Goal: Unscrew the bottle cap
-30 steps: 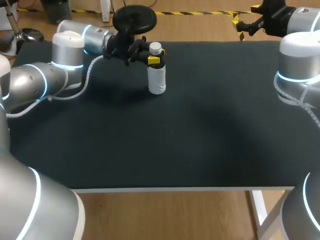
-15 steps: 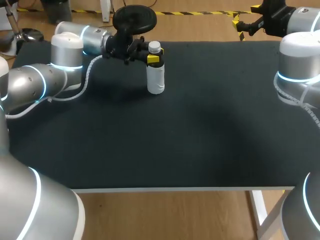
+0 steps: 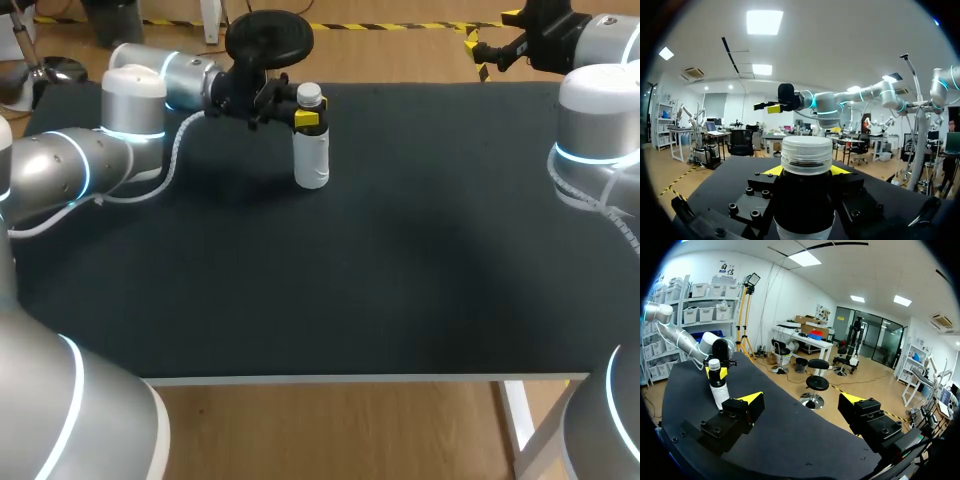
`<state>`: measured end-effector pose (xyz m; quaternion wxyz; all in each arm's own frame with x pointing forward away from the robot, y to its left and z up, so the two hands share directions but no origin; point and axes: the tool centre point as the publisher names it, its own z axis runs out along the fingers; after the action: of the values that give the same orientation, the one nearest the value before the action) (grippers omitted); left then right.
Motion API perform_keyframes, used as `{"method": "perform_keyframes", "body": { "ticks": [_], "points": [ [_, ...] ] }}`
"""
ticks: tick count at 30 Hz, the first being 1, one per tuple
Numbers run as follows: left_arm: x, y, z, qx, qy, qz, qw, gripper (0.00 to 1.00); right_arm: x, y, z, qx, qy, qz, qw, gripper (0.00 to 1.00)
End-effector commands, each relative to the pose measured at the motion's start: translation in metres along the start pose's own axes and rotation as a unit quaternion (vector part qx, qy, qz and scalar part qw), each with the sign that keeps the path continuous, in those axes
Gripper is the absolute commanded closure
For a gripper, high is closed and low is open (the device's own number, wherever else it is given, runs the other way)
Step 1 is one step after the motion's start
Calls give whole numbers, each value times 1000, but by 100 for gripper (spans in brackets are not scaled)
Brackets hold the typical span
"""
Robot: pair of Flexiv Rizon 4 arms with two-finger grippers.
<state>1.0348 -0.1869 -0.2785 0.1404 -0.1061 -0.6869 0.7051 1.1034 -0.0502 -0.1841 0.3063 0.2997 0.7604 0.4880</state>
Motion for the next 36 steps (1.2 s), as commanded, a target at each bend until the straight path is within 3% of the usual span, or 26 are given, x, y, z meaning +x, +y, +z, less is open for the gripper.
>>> {"method": "perform_keyframes", "body": {
  "ticks": [1, 4, 7, 15, 23, 36],
  "points": [
    [4, -2, 1, -3, -5, 1, 1000, 100, 0, 0, 0, 1, 0, 0, 1000, 0],
    [4, -2, 1, -3, -5, 1, 1000, 100, 0, 0, 0, 1, 0, 0, 1000, 0],
    [4, -2, 1, -3, -5, 1, 1000, 100, 17, 5, 5, -21, 14, 20, 999, 0],
    [4, -2, 1, -3, -5, 1, 1000, 100, 76, 21, 10, -84, 39, 42, 995, 0],
    [4, -2, 1, -3, -5, 1, 1000, 100, 140, 22, 21, -139, 61, 52, 987, 0],
    [4, -2, 1, -3, -5, 1, 1000, 100, 224, 37, 54, -156, 104, 51, 981, 0]
  ]
}}
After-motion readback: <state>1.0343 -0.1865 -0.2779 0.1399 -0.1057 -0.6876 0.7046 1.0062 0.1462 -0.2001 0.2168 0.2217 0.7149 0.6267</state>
